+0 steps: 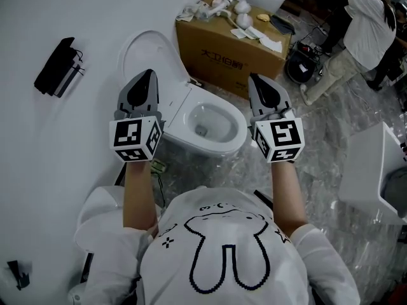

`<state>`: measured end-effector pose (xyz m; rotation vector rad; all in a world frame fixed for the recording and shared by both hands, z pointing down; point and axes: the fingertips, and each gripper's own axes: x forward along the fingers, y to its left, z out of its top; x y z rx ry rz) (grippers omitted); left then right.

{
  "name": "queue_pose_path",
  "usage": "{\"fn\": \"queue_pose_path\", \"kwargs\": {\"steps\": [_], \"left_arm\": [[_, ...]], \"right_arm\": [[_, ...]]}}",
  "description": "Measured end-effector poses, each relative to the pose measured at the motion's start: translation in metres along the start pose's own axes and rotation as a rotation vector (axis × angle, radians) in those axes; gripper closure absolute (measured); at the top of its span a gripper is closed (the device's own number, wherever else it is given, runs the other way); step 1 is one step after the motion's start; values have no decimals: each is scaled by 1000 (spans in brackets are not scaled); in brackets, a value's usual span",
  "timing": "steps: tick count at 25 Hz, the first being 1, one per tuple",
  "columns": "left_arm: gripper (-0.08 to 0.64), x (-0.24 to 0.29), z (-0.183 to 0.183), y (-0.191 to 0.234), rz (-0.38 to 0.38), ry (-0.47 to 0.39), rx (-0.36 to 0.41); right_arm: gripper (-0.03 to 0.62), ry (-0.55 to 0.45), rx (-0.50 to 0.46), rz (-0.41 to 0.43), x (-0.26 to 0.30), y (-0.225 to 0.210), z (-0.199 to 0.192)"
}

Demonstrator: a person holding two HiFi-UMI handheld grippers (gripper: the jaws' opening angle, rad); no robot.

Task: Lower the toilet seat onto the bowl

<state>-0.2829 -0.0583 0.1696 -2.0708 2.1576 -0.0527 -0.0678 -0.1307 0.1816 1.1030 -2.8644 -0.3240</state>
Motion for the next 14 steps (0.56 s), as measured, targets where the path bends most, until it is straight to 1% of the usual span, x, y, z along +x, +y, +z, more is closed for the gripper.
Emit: {"fn": "queue_pose_path", "kwargs": {"steps": [7, 14], "left_arm": [[549, -3, 1, 0, 5, -6, -1], [549, -3, 6, -2, -1, -19, 15]], "right_arm": [[565, 3, 1, 7, -1, 3, -2], [565, -4, 5, 5, 0, 4, 0]]}}
